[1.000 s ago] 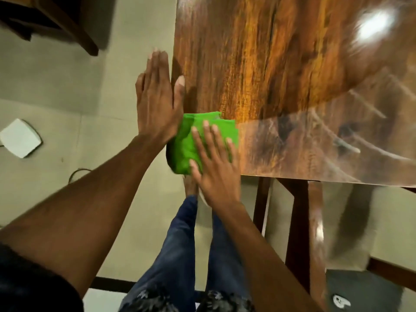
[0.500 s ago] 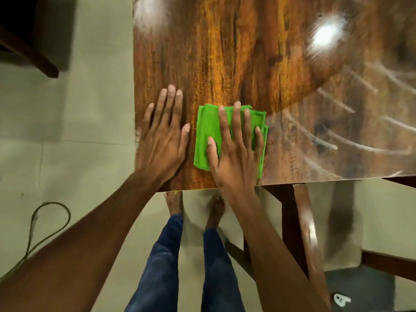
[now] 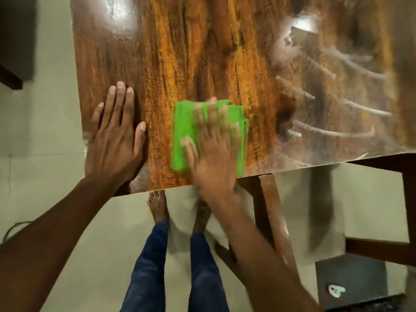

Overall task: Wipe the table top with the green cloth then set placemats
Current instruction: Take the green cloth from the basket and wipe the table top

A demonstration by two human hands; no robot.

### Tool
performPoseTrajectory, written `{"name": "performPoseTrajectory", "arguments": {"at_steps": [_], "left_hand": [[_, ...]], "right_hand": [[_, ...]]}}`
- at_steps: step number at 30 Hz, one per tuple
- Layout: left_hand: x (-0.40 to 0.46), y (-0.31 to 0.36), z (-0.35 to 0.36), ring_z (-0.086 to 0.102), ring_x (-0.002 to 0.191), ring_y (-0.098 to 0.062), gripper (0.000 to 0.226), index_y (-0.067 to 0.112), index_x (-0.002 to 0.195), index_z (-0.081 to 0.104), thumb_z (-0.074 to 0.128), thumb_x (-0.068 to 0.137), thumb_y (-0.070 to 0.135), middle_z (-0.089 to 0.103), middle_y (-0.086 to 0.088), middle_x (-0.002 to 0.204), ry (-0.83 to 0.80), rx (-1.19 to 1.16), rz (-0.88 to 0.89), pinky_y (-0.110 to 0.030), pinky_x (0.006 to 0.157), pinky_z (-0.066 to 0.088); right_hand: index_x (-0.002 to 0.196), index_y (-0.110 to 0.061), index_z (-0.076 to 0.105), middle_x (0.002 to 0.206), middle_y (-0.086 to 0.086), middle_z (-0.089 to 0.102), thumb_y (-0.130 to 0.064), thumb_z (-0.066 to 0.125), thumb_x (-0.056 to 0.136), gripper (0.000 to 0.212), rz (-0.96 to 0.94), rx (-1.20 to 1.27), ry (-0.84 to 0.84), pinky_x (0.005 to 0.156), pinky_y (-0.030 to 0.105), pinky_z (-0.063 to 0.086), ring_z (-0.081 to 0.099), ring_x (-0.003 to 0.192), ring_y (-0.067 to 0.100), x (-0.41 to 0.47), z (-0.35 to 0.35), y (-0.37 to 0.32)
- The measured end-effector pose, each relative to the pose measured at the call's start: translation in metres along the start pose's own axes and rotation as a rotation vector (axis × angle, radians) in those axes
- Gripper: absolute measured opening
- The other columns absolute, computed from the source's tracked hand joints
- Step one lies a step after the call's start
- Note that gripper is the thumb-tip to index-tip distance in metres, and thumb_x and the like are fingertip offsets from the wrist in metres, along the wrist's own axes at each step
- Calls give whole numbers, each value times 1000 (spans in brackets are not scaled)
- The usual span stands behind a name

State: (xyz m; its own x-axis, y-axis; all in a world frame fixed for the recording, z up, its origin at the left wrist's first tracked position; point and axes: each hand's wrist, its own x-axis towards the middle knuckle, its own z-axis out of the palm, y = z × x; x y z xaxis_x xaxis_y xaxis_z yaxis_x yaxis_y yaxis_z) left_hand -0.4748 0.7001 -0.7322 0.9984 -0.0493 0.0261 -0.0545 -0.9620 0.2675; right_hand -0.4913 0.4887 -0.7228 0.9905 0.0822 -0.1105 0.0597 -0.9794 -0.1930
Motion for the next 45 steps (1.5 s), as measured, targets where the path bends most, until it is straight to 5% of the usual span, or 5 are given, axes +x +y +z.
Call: {"name": "performPoseTrajectory", "arguments": {"at_steps": [6,16,26,34,45], "left_hand": [[-1,-1,4,7,163,-19,63,12,168,13,23,110,36,10,-7,176,56,-18,32,-49,130,15],[4,-9,19,2,164,-20,66,15,169,7,21,109,41,2,-3,177,68,-47,34,-57,130,15],[27,76,17,6,163,-18,68,12,168,10,35,108,33,8,-6,176,127,-161,107,-48,132,11],[91,182,55,-3,163,-14,66,12,168,4,19,112,44,0,-5,177,0,-149,101,-43,132,4],[88,191,62,-6,163,-17,65,10,168,2,23,113,39,-2,-8,176,-48,9,63,-44,133,6]], "right_hand": [[169,-29,6,177,-1,-8,-55,29,110,69,-208,29,-45,129,51,8,-10,163,20,-7,6,-10],[169,-30,10,178,-2,0,-55,27,109,67,128,-5,84,129,55,11,-3,164,19,23,-32,202],[169,-28,-2,176,0,-16,-59,28,110,73,-348,-44,-117,130,53,6,-16,162,22,-17,-12,66],[169,-35,3,177,-7,-6,-59,30,110,69,-14,-36,14,130,50,10,-8,163,15,16,-38,206],[169,-31,6,178,-3,-3,-61,23,110,68,-7,33,52,130,53,6,-4,164,19,118,-44,223]]}}
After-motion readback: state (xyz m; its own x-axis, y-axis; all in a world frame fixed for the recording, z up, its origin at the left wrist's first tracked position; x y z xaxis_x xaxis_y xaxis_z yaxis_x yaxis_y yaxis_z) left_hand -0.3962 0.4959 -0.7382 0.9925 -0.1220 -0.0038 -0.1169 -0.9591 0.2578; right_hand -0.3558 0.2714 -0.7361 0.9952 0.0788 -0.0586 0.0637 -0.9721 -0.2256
